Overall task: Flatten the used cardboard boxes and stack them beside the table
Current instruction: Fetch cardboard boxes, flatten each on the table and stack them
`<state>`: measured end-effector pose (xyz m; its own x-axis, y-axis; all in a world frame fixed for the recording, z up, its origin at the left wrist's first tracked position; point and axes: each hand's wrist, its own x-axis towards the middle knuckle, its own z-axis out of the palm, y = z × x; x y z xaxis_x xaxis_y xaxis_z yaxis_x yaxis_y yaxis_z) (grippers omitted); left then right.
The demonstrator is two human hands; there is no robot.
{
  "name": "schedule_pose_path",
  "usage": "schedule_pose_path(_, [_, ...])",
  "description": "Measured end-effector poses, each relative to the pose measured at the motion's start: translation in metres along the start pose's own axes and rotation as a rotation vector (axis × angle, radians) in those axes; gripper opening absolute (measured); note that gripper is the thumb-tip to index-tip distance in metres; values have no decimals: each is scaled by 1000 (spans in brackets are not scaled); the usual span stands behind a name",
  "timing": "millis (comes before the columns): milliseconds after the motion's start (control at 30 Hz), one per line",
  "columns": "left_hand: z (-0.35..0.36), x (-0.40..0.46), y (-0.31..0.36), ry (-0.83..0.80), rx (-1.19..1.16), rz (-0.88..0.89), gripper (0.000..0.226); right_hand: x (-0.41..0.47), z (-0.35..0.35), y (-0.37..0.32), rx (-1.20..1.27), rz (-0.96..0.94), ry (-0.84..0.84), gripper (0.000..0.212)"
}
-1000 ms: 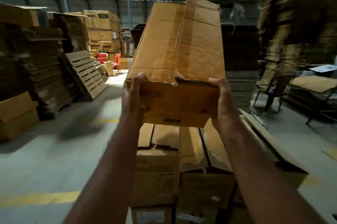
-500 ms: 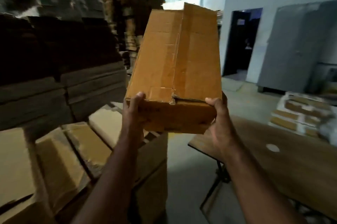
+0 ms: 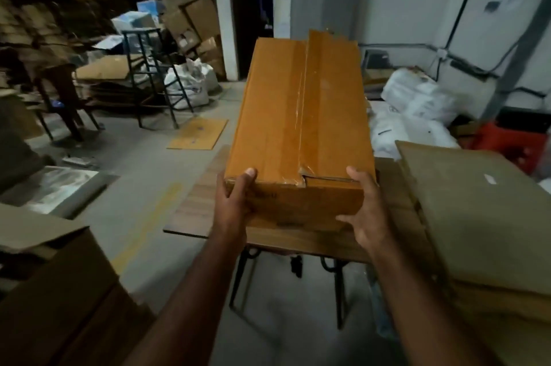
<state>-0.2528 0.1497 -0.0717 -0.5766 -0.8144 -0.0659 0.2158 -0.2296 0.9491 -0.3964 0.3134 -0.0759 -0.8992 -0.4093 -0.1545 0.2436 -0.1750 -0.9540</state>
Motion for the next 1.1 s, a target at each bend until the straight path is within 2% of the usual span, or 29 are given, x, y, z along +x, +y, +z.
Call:
schedule_pose_path(133, [47, 28, -47, -26, 12, -133, 55, 47, -46, 9, 4, 84, 63, 48])
schedule_pose_path(267, [81, 48, -78, -16, 53, -246, 58, 83, -78, 14, 35, 185, 139, 60])
schedule_pose_path(467, [105, 79, -100, -58, 105, -329, 65, 106, -93, 23, 48, 297, 189, 41])
schedule_pose_path(600, [105, 96, -105, -70, 121, -357, 61, 115, -88, 27, 53, 342, 178, 32])
schedule_pose_path(633, [105, 100, -106, -76, 125, -363, 60, 117, -86, 28, 56, 347, 185, 36])
schedule_pose_path(733, [101, 113, -107, -101, 130, -383, 56, 123, -78, 34, 64, 353, 222, 69])
schedule_pose_path(833, [91, 131, -106, -123, 108, -423, 65, 122, -63, 31, 27, 304, 274, 68])
schedule_pose_path(900, [81, 144, -107, -120, 79, -469, 68, 123, -46, 19, -75, 227, 322, 71])
schedule_pose_path(967, [70, 153, -111, -107, 37, -527, 60, 126, -23, 3, -260, 89, 340, 69])
schedule_pose_path(1033, [61, 160, -121, -85, -74, -619, 51, 133, 1, -13, -603, -101, 335, 69])
schedule_pose_path(1100, [51, 166, -133, -81, -174, -740, 52, 143, 29, -18, -1050, -244, 326, 74])
